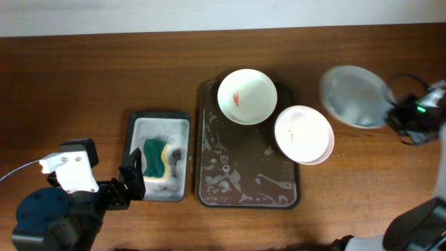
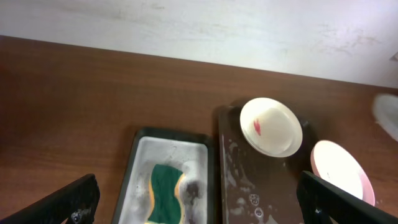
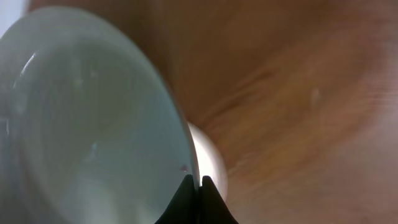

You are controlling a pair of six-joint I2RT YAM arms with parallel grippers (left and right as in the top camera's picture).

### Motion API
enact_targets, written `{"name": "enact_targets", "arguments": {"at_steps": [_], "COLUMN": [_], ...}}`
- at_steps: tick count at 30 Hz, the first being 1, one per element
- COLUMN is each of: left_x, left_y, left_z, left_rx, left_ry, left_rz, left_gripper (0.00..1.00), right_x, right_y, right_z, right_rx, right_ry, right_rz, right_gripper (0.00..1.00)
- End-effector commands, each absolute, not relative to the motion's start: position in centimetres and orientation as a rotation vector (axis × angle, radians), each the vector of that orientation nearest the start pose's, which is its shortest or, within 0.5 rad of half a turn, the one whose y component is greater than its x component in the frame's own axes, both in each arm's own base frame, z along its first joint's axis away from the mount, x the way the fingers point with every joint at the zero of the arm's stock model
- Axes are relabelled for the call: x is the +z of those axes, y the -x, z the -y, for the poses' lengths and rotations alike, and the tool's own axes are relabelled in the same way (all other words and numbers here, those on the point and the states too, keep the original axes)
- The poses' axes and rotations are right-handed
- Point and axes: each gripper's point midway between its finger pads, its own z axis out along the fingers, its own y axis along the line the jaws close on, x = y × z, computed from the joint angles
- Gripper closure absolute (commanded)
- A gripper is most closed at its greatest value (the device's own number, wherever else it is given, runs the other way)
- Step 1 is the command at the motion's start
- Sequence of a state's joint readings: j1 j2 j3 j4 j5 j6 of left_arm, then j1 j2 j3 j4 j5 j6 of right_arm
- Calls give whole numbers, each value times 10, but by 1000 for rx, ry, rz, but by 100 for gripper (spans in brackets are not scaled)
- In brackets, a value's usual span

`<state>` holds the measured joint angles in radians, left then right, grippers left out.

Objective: Clean dirty plates on tray and stack at the side
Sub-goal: 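Carry the plate right and set it on the table beside the tray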

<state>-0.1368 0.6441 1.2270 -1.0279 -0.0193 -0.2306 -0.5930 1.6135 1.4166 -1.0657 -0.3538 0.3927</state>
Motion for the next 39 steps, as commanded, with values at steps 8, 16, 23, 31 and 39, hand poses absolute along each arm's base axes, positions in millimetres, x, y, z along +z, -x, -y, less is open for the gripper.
{"name": "enact_targets", "arguments": {"at_steps": [8, 16, 23, 31, 39], "left_x": [345, 345, 344, 344, 344], "left_y": [-210, -210, -209, -209, -209], "left_z": [24, 25, 24, 24, 24], "left_rx": [-200, -204, -203, -203, -203], "left_ry": [114, 112, 112, 112, 112], "left_rz": [-2052, -2055, -2057, -2057, -2058], "left_gripper": [1, 1, 1, 1, 1], "right_x": [85, 50, 6, 53, 3], "right_y": [-293, -346, -348, -381, -376], "right_z": [210, 55, 44, 58, 68], "right_rx": [426, 172, 105, -27, -95], "right_ry": [-1395, -487, -377, -67, -116], "right_rz": [-2534, -2920, -2849, -2764, -2876], "right_gripper": [52, 51, 60, 64, 91]}}
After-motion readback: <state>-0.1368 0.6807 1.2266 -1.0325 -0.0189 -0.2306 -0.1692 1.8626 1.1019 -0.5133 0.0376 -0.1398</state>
